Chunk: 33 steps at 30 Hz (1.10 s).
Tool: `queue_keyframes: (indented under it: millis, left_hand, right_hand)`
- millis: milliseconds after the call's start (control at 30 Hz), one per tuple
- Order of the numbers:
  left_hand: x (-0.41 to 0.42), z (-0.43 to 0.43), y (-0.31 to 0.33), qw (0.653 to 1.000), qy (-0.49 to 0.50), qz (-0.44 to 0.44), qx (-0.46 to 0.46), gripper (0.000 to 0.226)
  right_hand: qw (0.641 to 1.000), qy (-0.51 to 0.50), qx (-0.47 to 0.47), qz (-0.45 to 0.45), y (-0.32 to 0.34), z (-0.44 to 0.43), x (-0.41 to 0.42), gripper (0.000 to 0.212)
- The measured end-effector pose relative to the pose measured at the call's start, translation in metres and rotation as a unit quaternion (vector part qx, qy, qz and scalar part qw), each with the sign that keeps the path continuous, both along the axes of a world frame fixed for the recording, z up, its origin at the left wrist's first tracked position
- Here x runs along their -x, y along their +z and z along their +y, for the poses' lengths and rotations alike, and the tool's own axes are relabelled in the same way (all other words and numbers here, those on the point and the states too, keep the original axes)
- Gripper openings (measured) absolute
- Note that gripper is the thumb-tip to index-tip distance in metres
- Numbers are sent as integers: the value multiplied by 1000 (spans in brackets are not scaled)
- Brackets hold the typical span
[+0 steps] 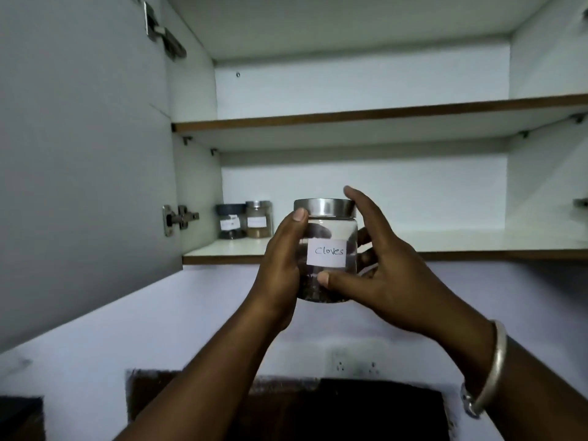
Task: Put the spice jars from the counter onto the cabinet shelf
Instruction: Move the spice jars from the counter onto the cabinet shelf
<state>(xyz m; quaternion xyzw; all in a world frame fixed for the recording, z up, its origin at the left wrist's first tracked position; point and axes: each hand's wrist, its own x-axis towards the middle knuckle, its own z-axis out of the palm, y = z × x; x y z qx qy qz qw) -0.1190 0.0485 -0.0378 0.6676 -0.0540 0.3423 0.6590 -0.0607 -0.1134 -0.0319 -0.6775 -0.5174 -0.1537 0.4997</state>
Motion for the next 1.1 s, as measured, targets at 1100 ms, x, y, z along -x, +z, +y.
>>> queue_keyframes:
  millis: [1100]
  left_hand:
    - [-145, 199, 3, 788, 474, 83, -384, 40]
  right_hand:
    - [947, -202, 249, 35, 62, 310, -266, 95]
